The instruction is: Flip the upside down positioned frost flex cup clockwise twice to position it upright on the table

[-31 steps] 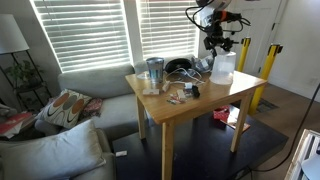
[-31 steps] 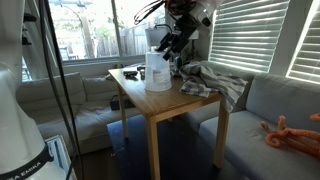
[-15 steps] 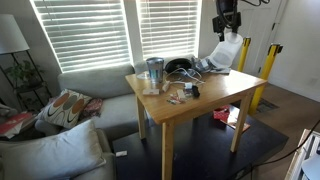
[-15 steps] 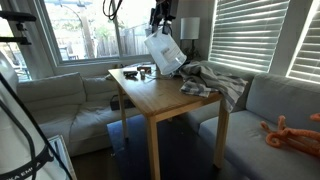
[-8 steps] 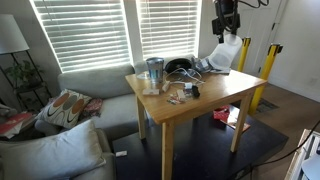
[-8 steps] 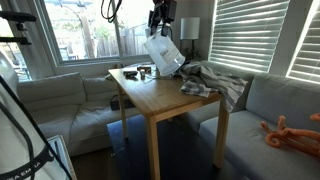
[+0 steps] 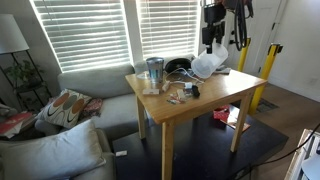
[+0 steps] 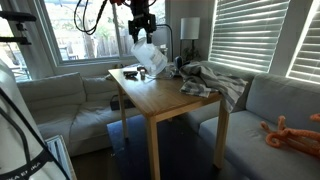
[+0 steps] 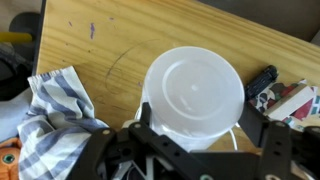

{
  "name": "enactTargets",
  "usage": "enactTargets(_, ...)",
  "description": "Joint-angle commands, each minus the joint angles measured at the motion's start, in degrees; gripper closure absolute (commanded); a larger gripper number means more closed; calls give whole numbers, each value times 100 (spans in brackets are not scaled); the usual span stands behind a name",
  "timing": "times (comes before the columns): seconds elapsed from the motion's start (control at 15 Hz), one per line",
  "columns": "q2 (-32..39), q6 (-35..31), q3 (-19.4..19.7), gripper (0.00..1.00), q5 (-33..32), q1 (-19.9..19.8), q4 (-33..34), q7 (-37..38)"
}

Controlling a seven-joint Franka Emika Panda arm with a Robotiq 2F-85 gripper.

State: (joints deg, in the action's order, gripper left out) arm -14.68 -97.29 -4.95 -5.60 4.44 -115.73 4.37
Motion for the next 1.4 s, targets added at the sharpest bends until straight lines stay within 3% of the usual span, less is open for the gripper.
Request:
enactTargets(0.0,-691,-812,-48,39,-102,141,-819,-661)
enactTargets(0.33,-973,-2224,158,39,-150,179,-1421,-1820)
enactTargets(0.6,-912,-3225,576,39,441,373,-1776,-2971)
enactTargets(1.0,-780,-3265,976,39,1038,523,-2028,-4061)
enactTargets(1.07,-781,-3243,994,34,1053,502,-2043,-4142)
enactTargets(1.13,-780,-3236,1001,8,1044,474,-2043,-4195)
enactTargets(1.33,-770,-3159,1058,0,1074,438,-2019,-4297)
